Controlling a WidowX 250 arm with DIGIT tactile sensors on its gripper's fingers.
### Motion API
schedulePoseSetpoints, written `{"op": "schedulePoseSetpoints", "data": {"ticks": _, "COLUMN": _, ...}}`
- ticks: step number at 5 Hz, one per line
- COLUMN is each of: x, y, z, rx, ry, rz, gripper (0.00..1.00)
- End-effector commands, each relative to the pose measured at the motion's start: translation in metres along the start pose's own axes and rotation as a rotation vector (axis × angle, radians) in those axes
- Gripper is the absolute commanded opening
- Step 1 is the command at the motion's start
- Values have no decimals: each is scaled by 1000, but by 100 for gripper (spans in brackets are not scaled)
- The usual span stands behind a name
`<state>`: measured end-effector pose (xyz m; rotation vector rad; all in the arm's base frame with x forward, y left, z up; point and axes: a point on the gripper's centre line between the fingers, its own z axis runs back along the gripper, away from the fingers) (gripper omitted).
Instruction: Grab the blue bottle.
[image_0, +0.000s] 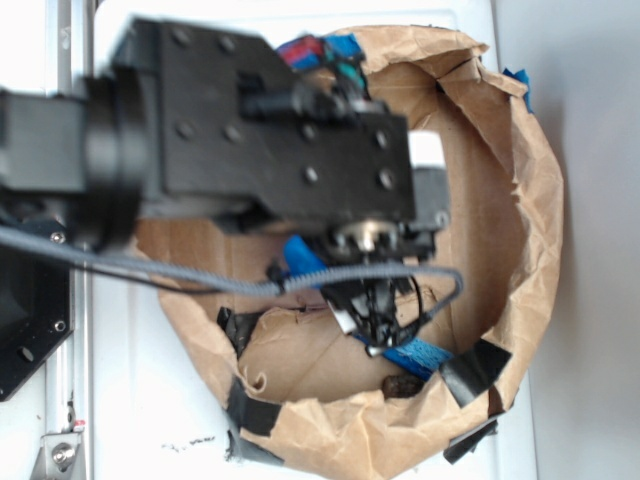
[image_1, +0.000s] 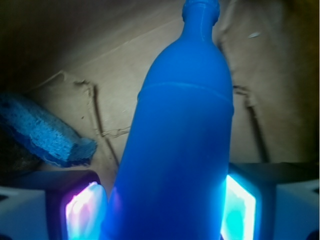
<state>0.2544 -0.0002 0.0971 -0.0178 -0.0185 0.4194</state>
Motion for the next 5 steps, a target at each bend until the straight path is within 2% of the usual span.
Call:
{"op": "schedulePoseSetpoints", "data": {"ticks": 1, "x": 9, "y": 13, "z": 36, "rx": -30, "ry": -95, "rz": 10, "gripper": 0}}
{"op": "schedulePoseSetpoints", "data": {"ticks": 2, "x": 13, "y": 8, "z": 35, "rx": -3, "ry": -92, "rz": 15, "gripper": 0}}
{"op": "schedulePoseSetpoints", "data": {"ticks": 3, "x": 15, "y": 2, "z": 37, "rx": 2, "ry": -96, "rz": 9, "gripper": 0}}
{"op": "schedulePoseSetpoints", "data": {"ticks": 5, "x": 10, "y": 1, "z": 39, "rx": -19, "ry": -116, "rz": 0, "gripper": 0}}
